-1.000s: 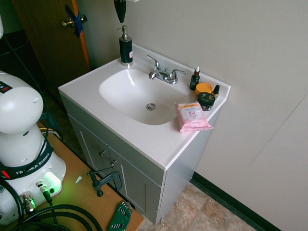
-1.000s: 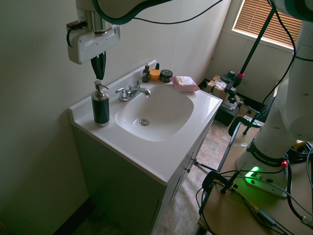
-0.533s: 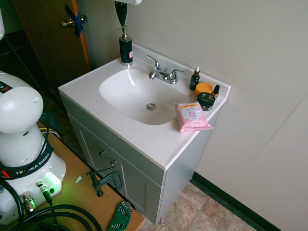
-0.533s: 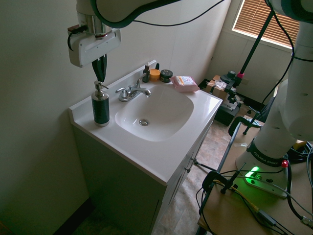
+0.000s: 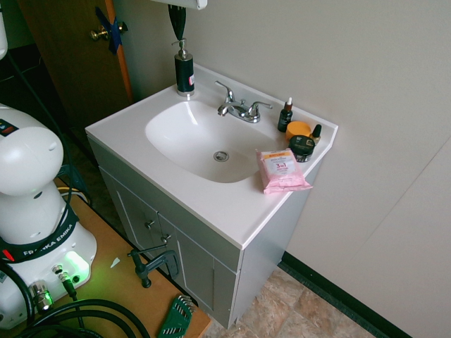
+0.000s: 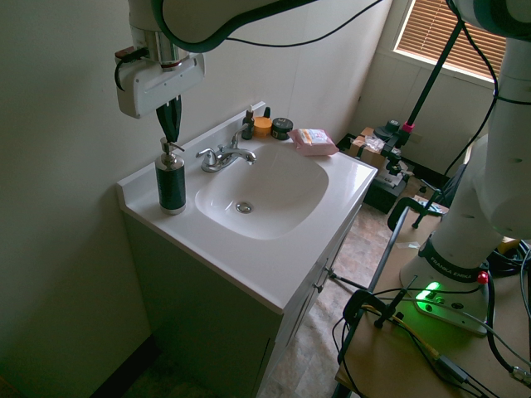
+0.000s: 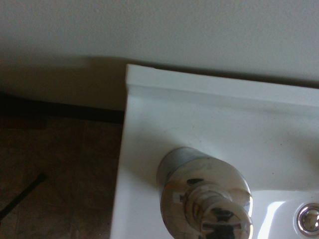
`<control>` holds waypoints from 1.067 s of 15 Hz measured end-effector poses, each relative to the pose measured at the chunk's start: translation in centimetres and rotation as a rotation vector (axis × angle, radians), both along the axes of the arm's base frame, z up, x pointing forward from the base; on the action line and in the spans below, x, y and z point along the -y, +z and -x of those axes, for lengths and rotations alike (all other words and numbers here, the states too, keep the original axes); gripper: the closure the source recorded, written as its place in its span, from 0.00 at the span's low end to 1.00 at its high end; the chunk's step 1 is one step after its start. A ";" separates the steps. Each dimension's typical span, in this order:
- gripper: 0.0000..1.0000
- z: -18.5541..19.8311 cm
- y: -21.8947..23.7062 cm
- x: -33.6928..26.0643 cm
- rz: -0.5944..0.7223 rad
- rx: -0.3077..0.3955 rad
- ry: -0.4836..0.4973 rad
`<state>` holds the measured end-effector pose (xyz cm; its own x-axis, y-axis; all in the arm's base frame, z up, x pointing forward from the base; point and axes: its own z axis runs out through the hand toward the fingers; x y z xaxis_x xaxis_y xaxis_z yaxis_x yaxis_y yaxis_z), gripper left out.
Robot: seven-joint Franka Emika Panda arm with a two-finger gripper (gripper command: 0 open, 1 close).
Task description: Push the sanitizer
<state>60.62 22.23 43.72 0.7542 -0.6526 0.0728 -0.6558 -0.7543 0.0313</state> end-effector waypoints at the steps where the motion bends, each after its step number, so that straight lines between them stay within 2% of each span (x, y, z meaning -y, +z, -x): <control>1: 1.00 0.0 0.0 -0.1 0.010 0.003 0.006; 6: 1.00 0.0 -1.3 -0.4 0.018 -0.014 0.006; 9: 1.00 -0.1 -0.7 -0.5 -0.003 0.004 -0.002; 10: 0.00 -0.1 0.2 -0.3 -0.027 0.016 -0.010; 13: 0.00 0.1 4.3 2.5 -0.083 0.069 -0.044; 16: 0.00 2.6 5.8 8.0 -0.092 0.077 -0.077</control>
